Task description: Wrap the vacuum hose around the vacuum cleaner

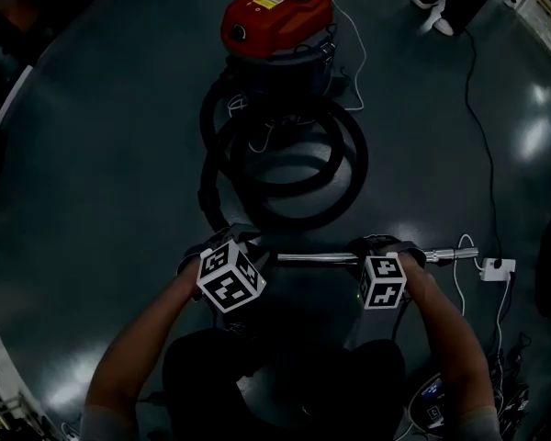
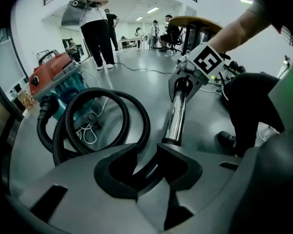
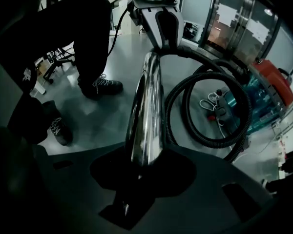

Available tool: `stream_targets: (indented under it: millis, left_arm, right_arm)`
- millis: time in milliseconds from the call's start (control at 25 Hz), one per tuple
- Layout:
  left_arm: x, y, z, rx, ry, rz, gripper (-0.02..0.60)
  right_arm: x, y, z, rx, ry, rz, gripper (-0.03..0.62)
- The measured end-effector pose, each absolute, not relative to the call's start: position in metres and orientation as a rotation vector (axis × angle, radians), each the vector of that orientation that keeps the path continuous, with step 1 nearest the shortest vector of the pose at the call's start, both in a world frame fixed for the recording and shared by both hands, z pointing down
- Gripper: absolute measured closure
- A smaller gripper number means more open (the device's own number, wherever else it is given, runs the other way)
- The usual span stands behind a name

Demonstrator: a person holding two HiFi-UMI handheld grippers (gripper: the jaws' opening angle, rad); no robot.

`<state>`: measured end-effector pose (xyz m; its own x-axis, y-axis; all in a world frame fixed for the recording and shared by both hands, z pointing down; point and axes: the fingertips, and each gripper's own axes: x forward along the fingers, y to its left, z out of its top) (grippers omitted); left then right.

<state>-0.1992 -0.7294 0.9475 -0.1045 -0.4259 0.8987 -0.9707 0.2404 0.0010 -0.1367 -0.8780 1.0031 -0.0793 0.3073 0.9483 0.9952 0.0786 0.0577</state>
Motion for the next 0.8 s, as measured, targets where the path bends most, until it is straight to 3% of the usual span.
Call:
stream_targets:
  millis: [400, 800]
  left_arm:
    - [-0.210, -0.749, 1.005, 1.417, -1.640, 0.675, 0.449]
    - [-0.194, -0.797, 1.021, 1.570, -1.502, 0.813, 0.449]
  right_arm:
    - [-0.164, -0.893, 1.091, -1.416, -1.482, -1.068, 0.476]
    - [-0.161, -0.906, 1.134, -1.434, -1.426, -1.016, 0.482]
